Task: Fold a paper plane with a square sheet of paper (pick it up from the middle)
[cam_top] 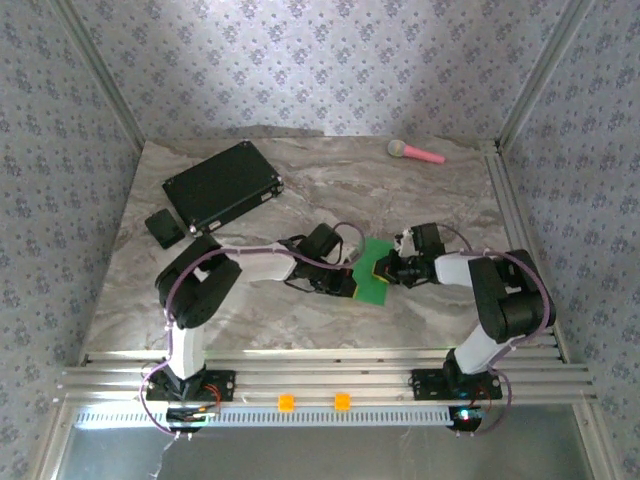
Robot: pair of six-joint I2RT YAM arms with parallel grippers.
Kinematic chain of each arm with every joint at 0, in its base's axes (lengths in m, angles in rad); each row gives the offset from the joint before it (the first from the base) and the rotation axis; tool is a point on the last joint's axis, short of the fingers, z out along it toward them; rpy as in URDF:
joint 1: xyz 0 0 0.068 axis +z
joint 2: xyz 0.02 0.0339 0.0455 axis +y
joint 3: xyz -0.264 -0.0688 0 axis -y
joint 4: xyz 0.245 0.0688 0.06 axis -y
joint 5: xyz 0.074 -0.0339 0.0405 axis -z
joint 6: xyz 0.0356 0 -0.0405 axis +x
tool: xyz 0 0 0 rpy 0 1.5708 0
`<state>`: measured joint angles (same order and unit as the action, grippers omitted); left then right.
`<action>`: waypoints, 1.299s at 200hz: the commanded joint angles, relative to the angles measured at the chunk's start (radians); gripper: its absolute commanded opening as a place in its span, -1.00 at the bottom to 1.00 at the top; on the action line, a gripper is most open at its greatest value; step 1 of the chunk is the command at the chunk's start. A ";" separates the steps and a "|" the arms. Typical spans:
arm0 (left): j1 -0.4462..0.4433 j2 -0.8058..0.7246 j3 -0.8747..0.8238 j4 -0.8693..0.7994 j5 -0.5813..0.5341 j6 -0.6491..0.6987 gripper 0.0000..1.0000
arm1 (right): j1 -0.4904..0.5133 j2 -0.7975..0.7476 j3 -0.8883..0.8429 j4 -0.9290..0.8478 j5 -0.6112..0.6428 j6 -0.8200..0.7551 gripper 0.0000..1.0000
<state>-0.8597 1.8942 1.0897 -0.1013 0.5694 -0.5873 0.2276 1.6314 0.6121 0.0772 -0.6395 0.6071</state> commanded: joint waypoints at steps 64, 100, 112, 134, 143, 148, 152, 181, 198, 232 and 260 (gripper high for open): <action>0.053 0.082 0.110 0.066 0.053 -0.024 -0.94 | 0.039 0.087 0.125 -0.203 0.017 -0.223 -1.00; 0.044 0.147 0.155 0.069 0.098 -0.002 -0.93 | 0.029 0.070 0.115 -0.186 0.012 -0.194 -1.00; 0.038 0.176 0.184 0.029 0.106 0.020 -0.93 | 0.025 0.068 0.108 -0.167 -0.003 -0.173 -1.00; 0.024 0.213 0.220 -0.069 0.059 0.065 -0.99 | 0.022 0.058 0.099 -0.137 -0.017 -0.136 -1.00; 0.020 0.218 0.210 -0.090 0.021 0.057 -1.00 | 0.024 0.047 0.100 -0.133 -0.014 -0.120 -0.97; 0.019 0.221 0.200 -0.090 0.006 0.049 -1.00 | 0.024 0.041 0.099 -0.133 -0.008 -0.109 -0.97; 0.019 0.223 0.192 -0.085 0.003 0.044 -1.00 | 0.024 0.032 0.097 -0.133 -0.002 -0.093 -0.96; 0.016 0.207 0.116 -0.024 -0.029 -0.020 -1.00 | 0.024 -0.063 0.040 -0.087 0.058 0.045 -0.96; 0.012 0.193 0.091 -0.007 -0.054 -0.049 -1.00 | 0.036 -0.096 -0.015 -0.012 0.069 0.132 -1.00; 0.007 0.187 0.070 0.022 -0.066 -0.073 -1.00 | 0.089 -0.057 -0.049 0.044 0.102 0.200 -1.00; 0.005 0.192 0.075 0.017 -0.064 -0.061 -1.00 | 0.035 -0.041 -0.097 0.031 0.188 0.203 -1.00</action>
<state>-0.8448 2.0579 1.2003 -0.0059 0.5686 -0.6491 0.3080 1.5806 0.5705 0.1024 -0.5568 0.7654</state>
